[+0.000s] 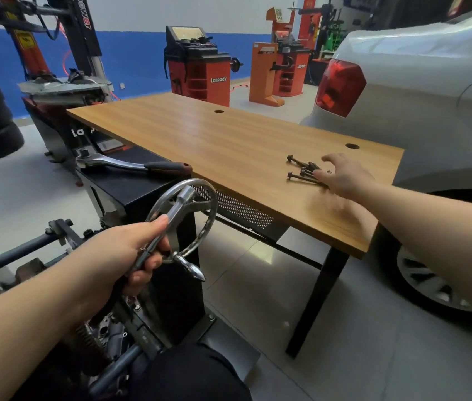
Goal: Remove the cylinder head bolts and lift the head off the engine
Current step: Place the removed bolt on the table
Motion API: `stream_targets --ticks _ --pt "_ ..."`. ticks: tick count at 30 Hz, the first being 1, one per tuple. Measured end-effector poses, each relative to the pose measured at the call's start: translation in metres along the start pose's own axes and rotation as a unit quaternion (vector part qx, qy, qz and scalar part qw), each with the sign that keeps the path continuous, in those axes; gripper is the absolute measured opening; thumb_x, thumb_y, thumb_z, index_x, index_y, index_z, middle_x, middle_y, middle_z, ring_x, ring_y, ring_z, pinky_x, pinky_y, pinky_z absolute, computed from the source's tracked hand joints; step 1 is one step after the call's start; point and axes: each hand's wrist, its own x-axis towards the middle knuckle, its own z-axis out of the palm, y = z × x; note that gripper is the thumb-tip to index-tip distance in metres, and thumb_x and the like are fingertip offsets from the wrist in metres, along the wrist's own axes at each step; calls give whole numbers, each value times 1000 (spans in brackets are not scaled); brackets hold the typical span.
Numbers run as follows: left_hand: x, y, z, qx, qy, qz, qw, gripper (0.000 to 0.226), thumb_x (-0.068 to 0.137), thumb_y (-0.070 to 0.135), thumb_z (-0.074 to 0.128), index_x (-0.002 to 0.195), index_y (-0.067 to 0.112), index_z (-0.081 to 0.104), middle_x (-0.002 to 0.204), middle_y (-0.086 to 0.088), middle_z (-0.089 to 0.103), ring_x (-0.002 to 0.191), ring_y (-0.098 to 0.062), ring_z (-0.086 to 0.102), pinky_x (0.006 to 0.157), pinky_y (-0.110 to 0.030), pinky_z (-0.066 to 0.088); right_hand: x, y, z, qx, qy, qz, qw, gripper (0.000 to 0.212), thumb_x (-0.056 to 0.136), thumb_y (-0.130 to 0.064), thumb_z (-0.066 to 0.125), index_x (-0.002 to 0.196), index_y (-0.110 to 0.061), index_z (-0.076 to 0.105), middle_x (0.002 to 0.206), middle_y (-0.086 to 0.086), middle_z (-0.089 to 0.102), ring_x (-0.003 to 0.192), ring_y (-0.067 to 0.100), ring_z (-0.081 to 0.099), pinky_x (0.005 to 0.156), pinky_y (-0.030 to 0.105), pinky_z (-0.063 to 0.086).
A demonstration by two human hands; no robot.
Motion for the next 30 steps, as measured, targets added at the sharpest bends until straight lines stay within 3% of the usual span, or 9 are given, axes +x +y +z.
stream_targets --ticks 3,7,13,15,17,20,25,27,30 --pt "-9 3 -5 -4 -6 12 1000 52 78 70 69 82 18 73 63 -5 48 42 -17 32 44 -21 28 -16 -31 -24 12 29 -24 999 57 95 -62 60 142 -30 57 137 -2 64 92 13 65 72 31 55" --pt "-24 5 -11 -9 12 36 999 50 71 67 70 77 17 73 61 -8 48 39 -16 31 46 -20 26 -45 -103 -55 54 53 -113 991 44 95 -53 62 130 -27 68 119 -6 71 105 18 66 91 40 55" --pt "-82 -4 -42 11 30 76 997 40 89 52 70 84 13 71 65 -9 51 44 -18 37 46 -20 26 -97 -233 -49 98 -21 -248 964 27 99 -41 64 121 -27 72 104 -12 68 93 5 65 75 21 50" --pt "-103 -11 -54 4 48 104 993 36 88 47 71 81 11 70 65 -11 52 43 -18 39 46 -20 27 -108 -267 -26 121 -73 -255 957 28 100 -31 67 124 -18 71 110 -5 69 98 12 67 73 18 47" --pt "-123 -20 -69 -15 73 125 989 32 84 41 74 81 10 69 65 -13 53 43 -18 41 45 -20 29 -115 -301 1 123 -100 -252 955 33 99 -23 68 129 -10 68 122 5 68 109 22 65 84 26 51" --pt "-147 -41 -96 -40 120 138 982 43 75 40 78 82 1 64 64 -16 54 41 -19 43 41 -19 34 -119 -343 37 72 -113 -234 963 43 95 -28 66 136 -16 62 129 8 64 115 28 62 99 39 54" --pt "-179 -76 -134 -69 143 118 980 60 63 54 98 82 6 68 64 -20 56 40 -22 46 43 -23 39 -114 -376 79 -181 -95 -279 938 46 99 -42 44 140 -21 52 141 14 51 130 39 46 103 55 45" --pt "-186 -94 -147 -89 144 104 980 76 49 64 100 86 6 69 65 -22 56 41 -24 47 45 -24 40 -112 -386 87 -197 -73 -287 934 44 100 -37 42 141 -20 49 141 18 47 129 42 42 102 59 42" --pt "-189 -115 -156 -115 143 89 979 86 41 65 103 88 2 68 64 -24 53 42 -25 46 46 -23 40 -109 -392 91 -173 -42 -269 946 31 103 -35 48 126 -17 55 123 15 55 115 39 51 86 52 47"
